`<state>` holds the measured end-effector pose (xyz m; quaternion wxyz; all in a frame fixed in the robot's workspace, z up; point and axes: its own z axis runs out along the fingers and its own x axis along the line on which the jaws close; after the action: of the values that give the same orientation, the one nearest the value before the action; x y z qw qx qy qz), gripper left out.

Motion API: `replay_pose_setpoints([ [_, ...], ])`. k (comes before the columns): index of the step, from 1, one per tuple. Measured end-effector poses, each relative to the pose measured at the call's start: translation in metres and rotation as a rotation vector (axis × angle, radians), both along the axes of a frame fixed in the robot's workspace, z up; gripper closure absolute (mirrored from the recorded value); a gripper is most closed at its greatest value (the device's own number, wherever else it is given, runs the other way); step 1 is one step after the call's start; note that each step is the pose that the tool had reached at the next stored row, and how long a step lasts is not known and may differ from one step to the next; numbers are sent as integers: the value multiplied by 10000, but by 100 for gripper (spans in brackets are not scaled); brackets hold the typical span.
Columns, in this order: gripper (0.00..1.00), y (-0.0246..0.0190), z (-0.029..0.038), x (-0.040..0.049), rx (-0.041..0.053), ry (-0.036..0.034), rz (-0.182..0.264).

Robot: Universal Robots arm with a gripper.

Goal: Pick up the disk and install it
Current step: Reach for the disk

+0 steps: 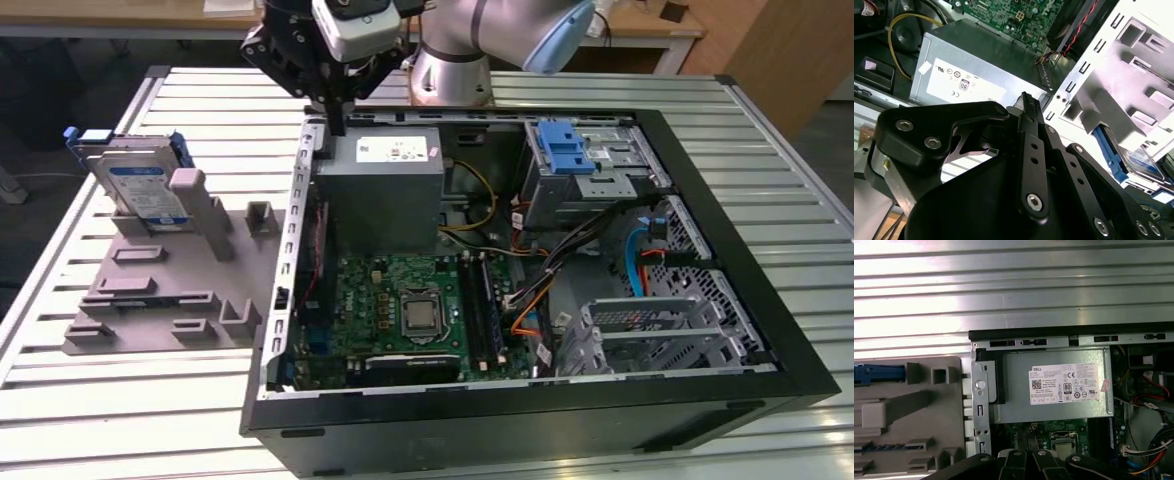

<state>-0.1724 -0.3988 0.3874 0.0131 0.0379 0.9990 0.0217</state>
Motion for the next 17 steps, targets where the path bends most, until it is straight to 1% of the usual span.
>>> replay_pose_setpoints([
  [17,89,0,-11,-57,0,0,0],
])
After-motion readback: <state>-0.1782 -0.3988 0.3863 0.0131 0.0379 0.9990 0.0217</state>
